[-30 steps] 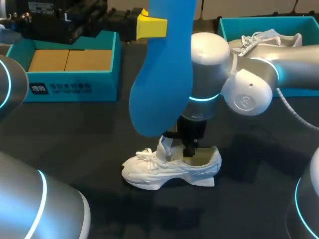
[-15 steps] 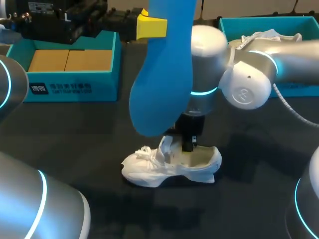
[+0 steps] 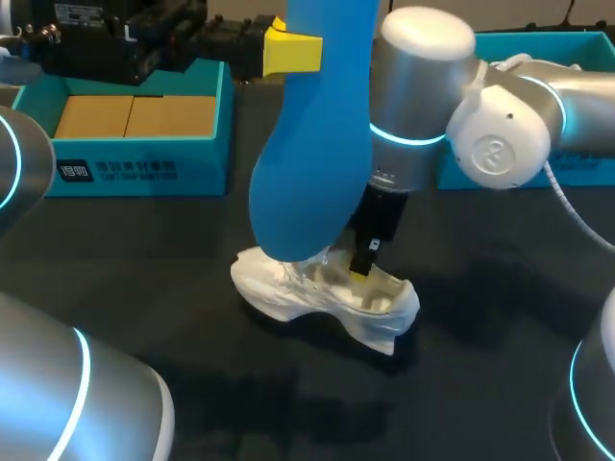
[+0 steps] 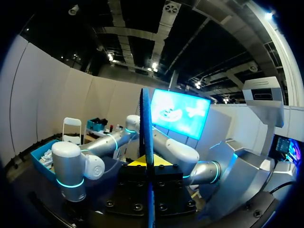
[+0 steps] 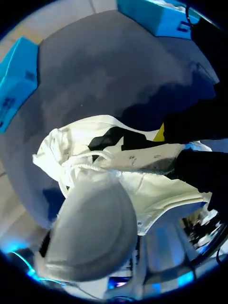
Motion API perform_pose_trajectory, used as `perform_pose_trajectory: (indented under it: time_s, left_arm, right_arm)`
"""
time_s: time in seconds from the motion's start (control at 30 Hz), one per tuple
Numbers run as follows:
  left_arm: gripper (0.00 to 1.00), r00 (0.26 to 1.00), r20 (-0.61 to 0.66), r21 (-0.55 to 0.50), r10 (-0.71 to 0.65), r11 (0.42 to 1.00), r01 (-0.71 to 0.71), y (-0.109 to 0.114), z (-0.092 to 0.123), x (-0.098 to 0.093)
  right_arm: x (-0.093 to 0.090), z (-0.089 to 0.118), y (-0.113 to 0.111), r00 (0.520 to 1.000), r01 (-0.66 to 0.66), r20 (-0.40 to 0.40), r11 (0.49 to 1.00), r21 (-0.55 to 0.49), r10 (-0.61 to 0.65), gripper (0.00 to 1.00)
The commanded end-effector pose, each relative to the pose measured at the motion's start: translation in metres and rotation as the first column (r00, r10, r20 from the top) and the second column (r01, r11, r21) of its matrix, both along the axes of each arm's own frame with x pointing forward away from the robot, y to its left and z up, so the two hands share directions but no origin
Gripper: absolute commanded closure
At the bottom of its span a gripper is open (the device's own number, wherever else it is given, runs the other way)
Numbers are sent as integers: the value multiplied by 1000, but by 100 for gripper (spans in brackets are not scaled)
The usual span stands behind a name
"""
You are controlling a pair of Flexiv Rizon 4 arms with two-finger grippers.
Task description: Take the shoe out of the shoebox, open the shoe tongue, remove and reinsert the insole, then place the shoe into the shoebox
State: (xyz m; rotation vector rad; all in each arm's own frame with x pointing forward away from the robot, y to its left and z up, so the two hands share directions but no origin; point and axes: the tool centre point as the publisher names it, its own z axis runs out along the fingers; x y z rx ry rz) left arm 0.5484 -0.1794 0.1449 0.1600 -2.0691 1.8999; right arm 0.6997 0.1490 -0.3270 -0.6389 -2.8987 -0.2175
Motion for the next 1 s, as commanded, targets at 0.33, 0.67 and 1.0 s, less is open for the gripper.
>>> perform_pose_trajectory:
  time_s: [0.33,0.67,1.0]
  left_arm:
    - [100,1000,0,2,-2,1000,2,-2,0,1]
    - [100,1000,0,2,-2,1000,2,-2,0,1]
    - [100,1000,0,2,-2,1000,2,-2,0,1]
  right_arm:
    - [-19,18,-4,965,257,56,966,-9,-256,100]
    - [-13,17,-6,872,487,31,873,20,-488,100]
    - [-30,21,-9,591,806,7,591,43,-807,100]
